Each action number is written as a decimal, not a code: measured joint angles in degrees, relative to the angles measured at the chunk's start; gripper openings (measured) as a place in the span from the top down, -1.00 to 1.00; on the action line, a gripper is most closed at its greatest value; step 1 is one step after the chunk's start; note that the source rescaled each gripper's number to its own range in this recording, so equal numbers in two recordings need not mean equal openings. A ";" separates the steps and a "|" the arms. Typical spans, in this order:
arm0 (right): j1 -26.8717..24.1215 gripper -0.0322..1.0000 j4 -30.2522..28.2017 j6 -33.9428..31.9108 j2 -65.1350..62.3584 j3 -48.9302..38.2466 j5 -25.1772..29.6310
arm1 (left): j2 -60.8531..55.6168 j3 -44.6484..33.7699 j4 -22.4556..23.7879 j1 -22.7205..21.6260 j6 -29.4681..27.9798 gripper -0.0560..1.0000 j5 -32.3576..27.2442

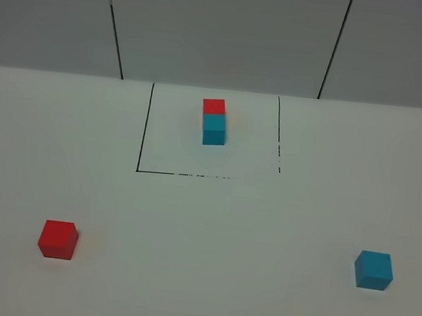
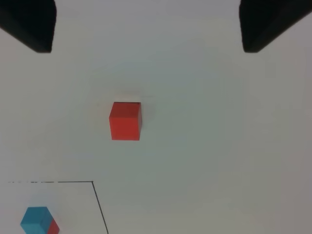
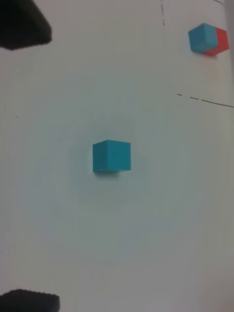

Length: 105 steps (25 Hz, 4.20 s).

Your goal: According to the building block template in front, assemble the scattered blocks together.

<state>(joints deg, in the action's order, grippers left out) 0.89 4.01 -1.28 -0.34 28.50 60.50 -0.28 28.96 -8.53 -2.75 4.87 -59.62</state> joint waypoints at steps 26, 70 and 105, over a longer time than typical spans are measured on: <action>0.00 -1.00 0.00 -0.05 0.00 0.00 0.00 | 0.00 0.00 0.00 0.00 0.00 -0.29 0.00; 0.00 -1.00 0.00 -0.05 0.00 0.00 0.00 | 50.91 14.78 -0.51 0.00 -5.94 -0.29 8.94; 0.00 -0.99 0.00 -0.05 0.00 0.00 0.00 | 102.49 25.40 -2.73 12.53 -7.75 -0.29 21.31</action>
<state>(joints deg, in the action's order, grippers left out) 0.89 4.01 -1.33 -0.34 28.50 60.50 102.21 54.36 -11.26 9.78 -2.88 -38.31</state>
